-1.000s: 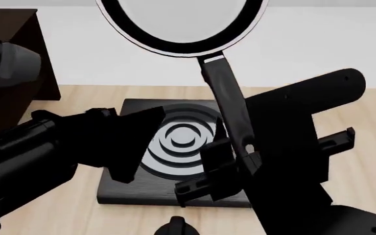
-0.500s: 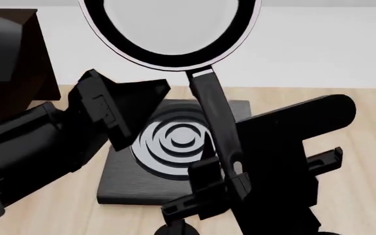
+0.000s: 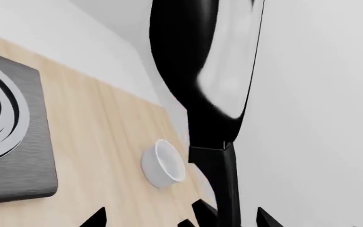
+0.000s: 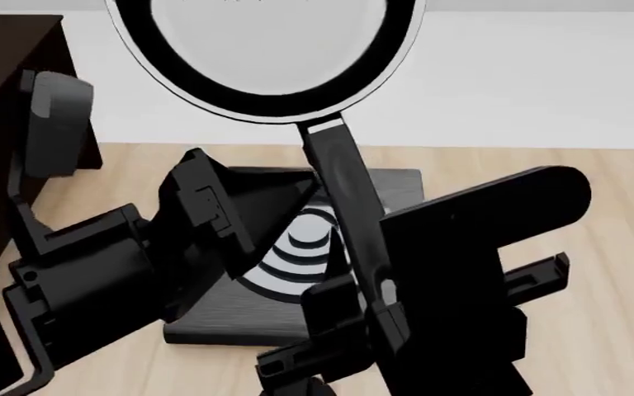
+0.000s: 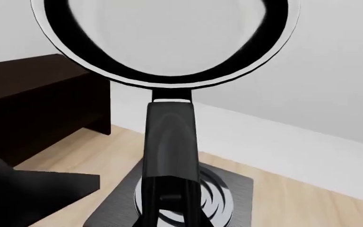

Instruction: Put the frying pan on the cabinet shelf.

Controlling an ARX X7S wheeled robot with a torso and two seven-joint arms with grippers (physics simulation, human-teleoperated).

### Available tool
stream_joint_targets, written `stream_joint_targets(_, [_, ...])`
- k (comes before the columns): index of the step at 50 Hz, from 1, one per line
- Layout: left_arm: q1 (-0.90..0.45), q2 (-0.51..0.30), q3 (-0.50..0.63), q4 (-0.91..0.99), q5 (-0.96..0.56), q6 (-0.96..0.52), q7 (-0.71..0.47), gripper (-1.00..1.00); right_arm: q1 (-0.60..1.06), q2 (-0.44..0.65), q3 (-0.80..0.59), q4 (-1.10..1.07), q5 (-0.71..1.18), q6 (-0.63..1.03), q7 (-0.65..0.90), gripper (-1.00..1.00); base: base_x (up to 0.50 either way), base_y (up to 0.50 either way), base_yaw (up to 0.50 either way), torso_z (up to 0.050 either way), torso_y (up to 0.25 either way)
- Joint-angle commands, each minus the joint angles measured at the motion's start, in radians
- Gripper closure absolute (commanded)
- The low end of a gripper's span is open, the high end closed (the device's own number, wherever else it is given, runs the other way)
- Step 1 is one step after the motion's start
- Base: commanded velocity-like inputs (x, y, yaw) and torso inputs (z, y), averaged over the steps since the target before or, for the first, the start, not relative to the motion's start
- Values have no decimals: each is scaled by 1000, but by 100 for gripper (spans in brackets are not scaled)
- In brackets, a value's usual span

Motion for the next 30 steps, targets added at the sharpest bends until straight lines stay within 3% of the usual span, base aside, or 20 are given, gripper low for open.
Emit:
stream_joint_targets(1, [-11,3,49,-47,0,41,32,-100,27,-4,15,-31,41,2,97,100,0,0,0,0,0])
stream_joint_targets(30, [-45,-14,173,-91,-3,102,84,-100,-45,26,7,-70,-17,-55,46,100,0,0,0,1,2])
